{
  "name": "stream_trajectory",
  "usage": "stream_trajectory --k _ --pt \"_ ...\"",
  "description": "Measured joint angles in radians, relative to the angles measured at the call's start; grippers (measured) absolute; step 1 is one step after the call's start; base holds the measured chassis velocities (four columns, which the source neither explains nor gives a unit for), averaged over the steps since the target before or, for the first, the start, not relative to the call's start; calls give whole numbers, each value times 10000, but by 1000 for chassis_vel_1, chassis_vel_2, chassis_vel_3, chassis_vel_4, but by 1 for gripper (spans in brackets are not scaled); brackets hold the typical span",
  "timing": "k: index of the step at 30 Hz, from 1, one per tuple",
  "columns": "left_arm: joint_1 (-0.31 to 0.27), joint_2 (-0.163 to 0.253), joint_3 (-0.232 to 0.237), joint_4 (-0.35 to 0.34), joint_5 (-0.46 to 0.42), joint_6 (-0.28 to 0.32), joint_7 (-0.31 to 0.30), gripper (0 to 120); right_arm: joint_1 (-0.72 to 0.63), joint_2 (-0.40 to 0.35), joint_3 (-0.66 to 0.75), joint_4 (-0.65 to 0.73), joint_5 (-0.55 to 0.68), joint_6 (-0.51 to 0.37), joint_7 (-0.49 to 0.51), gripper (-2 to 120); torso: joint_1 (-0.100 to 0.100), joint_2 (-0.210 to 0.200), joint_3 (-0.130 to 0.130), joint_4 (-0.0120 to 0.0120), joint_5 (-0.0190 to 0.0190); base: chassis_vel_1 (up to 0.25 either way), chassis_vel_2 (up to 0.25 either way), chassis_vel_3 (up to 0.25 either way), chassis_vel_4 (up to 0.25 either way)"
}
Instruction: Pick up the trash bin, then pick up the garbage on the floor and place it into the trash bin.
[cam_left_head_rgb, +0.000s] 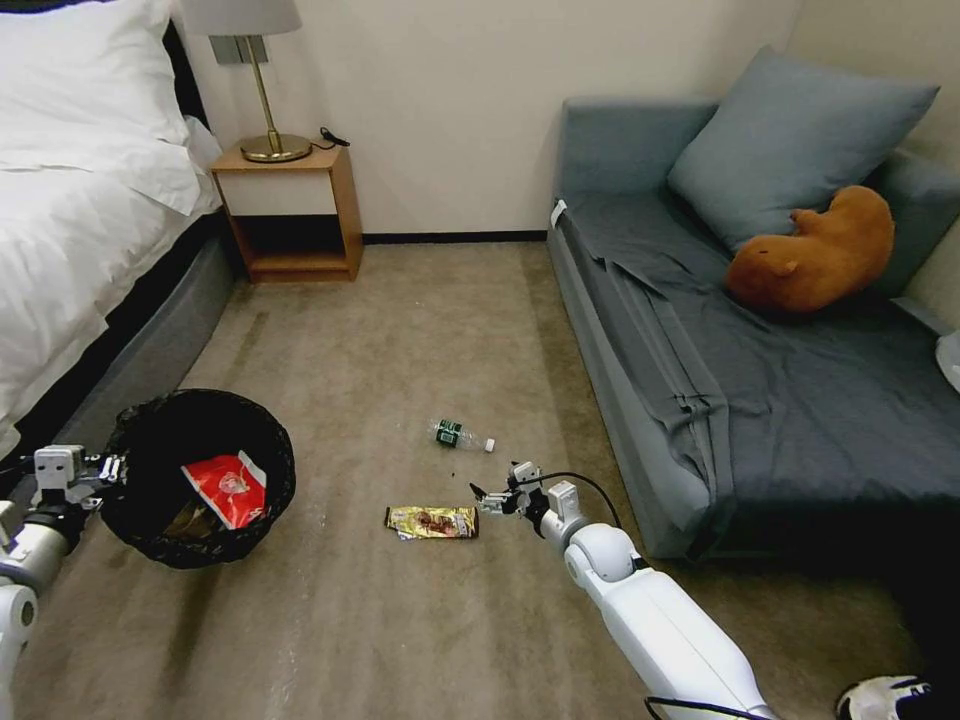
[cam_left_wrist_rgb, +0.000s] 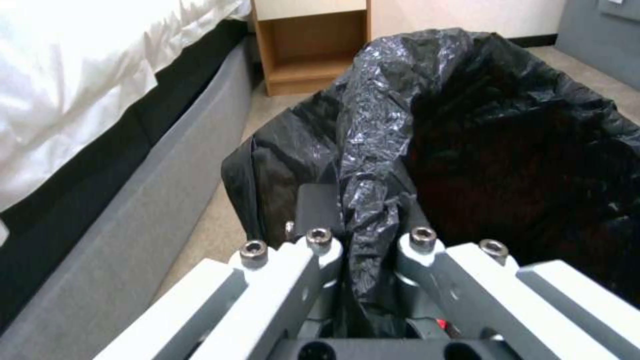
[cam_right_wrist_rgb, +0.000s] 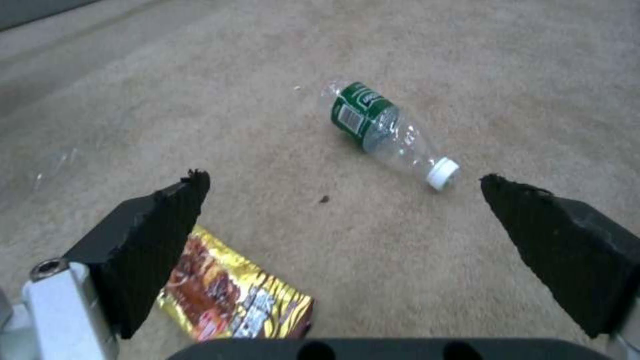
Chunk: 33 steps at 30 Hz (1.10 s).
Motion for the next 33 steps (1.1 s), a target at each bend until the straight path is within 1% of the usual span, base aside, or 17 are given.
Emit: stream_trajectory --k 12,33 --pt "15 74 -64 146 -65 -62 63 4 35 81 -45 -18 -55 -35 -5 100 0 0 -1 2 -1 -57 56 54 -53" --pt "97 110 -117 208 -167 -174 137 4 -231 110 25 70 -283 -89 -4 100 0 1 0 1 0 -56 58 58 -60"
